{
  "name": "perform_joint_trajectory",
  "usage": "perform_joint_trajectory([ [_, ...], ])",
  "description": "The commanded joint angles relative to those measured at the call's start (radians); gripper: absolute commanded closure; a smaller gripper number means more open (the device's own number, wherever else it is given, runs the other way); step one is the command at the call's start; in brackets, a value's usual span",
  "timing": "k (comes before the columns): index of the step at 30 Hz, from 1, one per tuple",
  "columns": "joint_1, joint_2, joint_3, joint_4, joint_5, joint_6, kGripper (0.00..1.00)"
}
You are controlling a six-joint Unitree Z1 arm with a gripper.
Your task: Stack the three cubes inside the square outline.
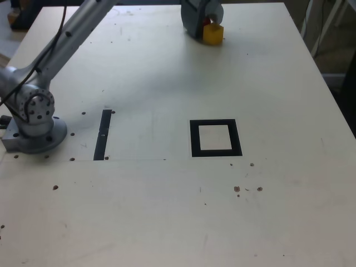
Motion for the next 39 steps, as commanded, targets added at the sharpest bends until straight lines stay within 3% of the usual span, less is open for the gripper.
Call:
perform_joint_trajectory([
  [1, 0.003, -0.004, 0.000, -0.005, 0.004, -0.002, 0.64],
  [29, -0.024, -0.076, -0.010, 0.030, -0.016, 0.009, 0.69],
  [39, -0.108, -0.215, 0.013, 0.102, -0.023, 0.030, 0.70],
])
